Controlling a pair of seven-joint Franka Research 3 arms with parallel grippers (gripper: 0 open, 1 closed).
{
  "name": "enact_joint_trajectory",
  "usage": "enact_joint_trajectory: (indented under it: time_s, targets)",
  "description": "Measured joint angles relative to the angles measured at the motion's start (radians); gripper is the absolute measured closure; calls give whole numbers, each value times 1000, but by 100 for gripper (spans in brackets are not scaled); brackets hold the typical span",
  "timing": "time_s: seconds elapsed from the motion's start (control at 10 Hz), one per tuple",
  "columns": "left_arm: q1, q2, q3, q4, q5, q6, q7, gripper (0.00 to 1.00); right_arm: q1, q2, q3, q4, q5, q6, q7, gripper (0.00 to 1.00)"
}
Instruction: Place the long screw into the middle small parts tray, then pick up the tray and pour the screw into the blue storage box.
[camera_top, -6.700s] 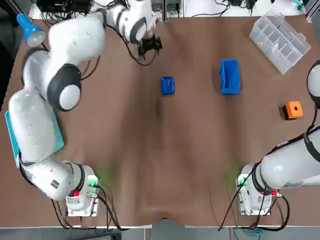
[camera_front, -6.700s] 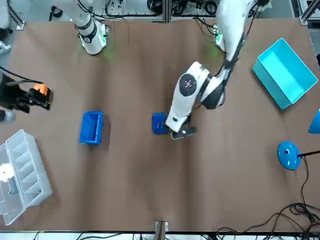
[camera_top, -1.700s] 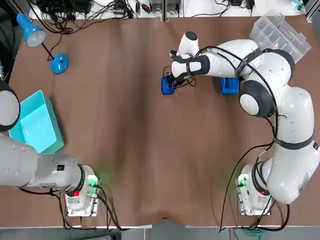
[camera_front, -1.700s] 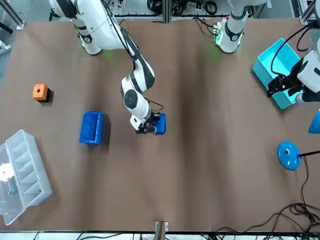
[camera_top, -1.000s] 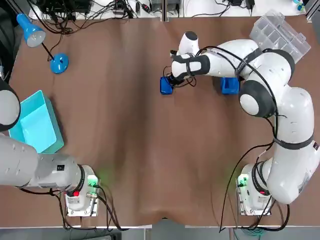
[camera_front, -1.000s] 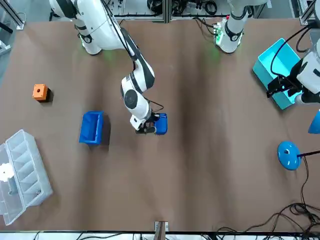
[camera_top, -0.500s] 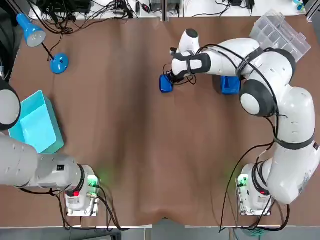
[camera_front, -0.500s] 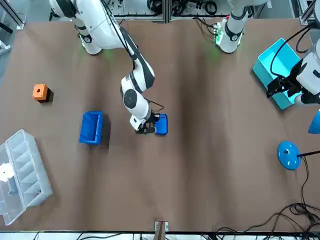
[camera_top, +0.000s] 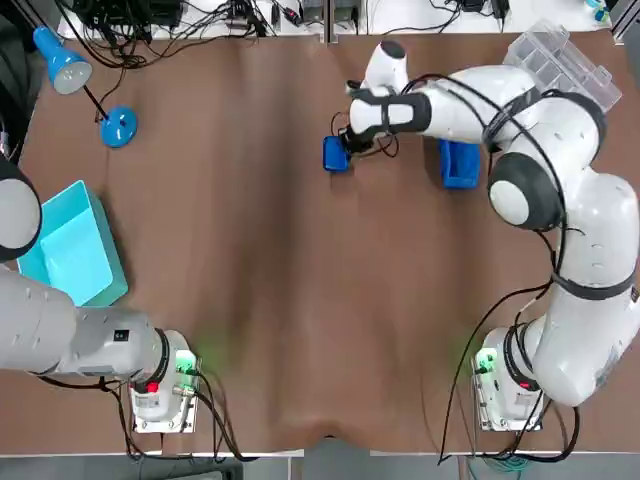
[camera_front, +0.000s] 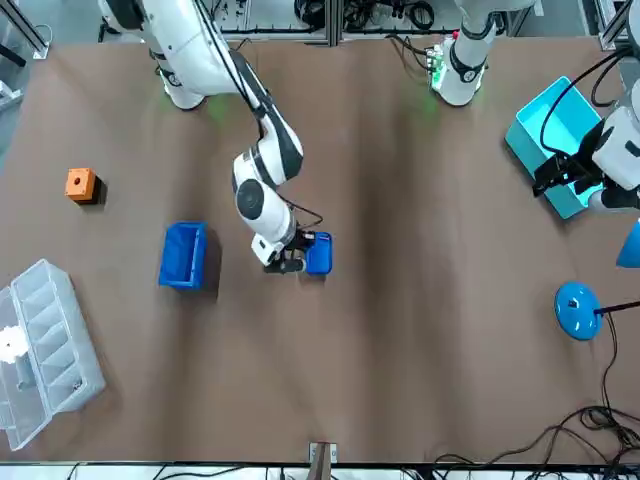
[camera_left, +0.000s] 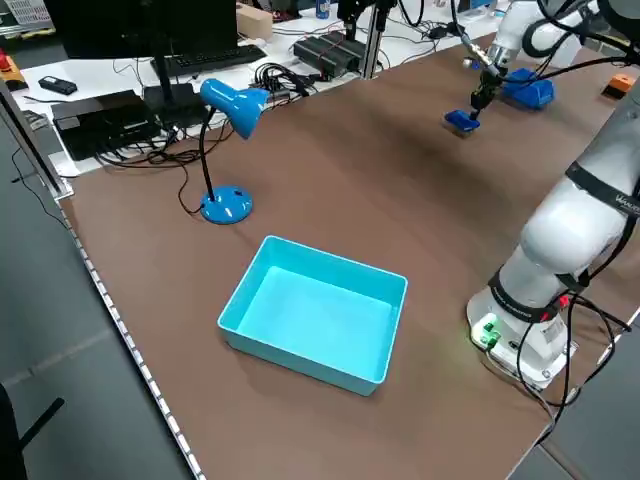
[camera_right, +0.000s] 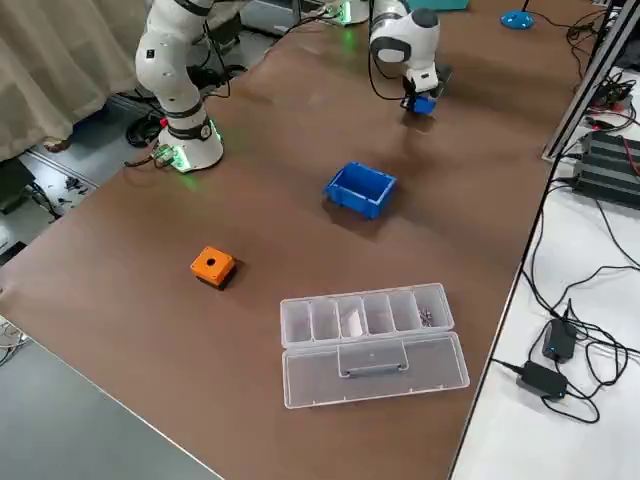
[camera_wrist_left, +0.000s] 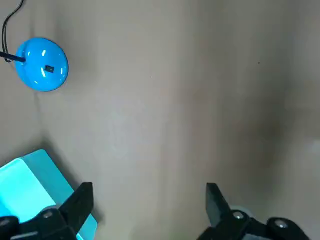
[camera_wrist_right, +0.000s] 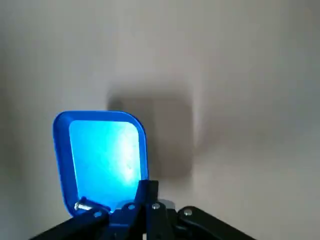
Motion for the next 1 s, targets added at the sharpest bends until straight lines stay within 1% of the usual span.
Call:
enact_joint_trajectory:
  time_s: [0.2, 0.4, 0.7, 0.8, 1.0]
  targets:
    - [0, 0, 0, 0, 0, 0, 0, 1, -62, -84, -4, 8, -1, -114, -7, 99]
    - [0, 1, 0, 0, 0, 0, -1, 1, -80, -145, -34, 7, -21, -152, -9, 99]
    - [0, 1, 0, 0, 0, 0, -2, 1, -92, -161, -106, 6, -56, -158, -35, 99]
    - [-1, 1, -1, 0, 0, 0, -2, 1, -122, -163, -119, 6, -56, -168, -61, 99]
    - [-2, 1, -2, 0, 0, 0, -3, 1, -219, -181, -123, 7, -57, -215, -154, 99]
